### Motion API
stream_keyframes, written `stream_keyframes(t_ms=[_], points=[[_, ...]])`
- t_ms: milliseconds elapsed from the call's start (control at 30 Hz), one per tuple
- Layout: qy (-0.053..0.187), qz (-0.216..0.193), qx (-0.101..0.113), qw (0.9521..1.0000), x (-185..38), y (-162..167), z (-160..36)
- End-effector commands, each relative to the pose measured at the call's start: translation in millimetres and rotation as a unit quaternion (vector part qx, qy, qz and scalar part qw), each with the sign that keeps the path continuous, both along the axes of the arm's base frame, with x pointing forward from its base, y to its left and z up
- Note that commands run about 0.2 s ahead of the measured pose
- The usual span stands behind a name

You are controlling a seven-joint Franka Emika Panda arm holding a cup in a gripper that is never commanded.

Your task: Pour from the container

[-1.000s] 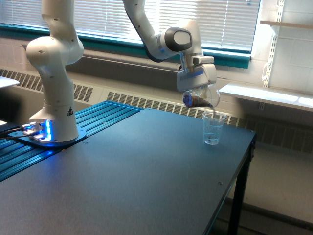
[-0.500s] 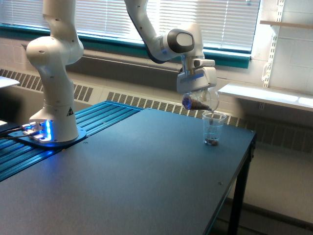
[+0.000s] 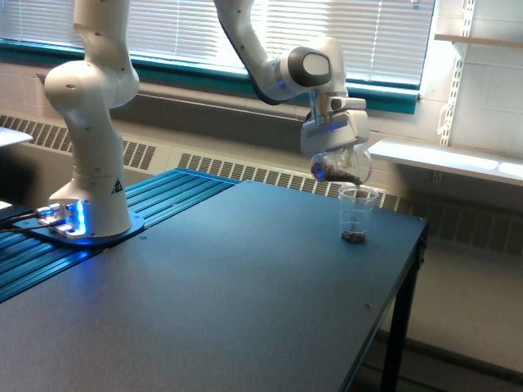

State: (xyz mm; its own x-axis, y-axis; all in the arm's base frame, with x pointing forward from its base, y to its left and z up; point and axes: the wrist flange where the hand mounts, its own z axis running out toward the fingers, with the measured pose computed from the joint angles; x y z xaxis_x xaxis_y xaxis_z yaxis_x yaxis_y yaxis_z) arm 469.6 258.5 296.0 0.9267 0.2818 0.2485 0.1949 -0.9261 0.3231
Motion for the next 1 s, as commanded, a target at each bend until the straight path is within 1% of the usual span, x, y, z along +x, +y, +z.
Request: stream_keyframes(t_ms=[33, 200, 333, 733, 1000], points=[[-0.002, 0.016, -0.013, 0.9998, 2.0, 9.9, 6.2], [-0.003, 0.020, -0.024, 0.9995, 4.9, 8.7, 9.6], [-0.002, 0.019, -0.027, 0.9994, 6.1, 7.4, 11.4], [0.005, 0.020, -0.037, 0.9991, 4.0, 3.1, 7.8], [0.009, 0.030, -0.053, 0.9981, 4.8, 6.5, 10.3]])
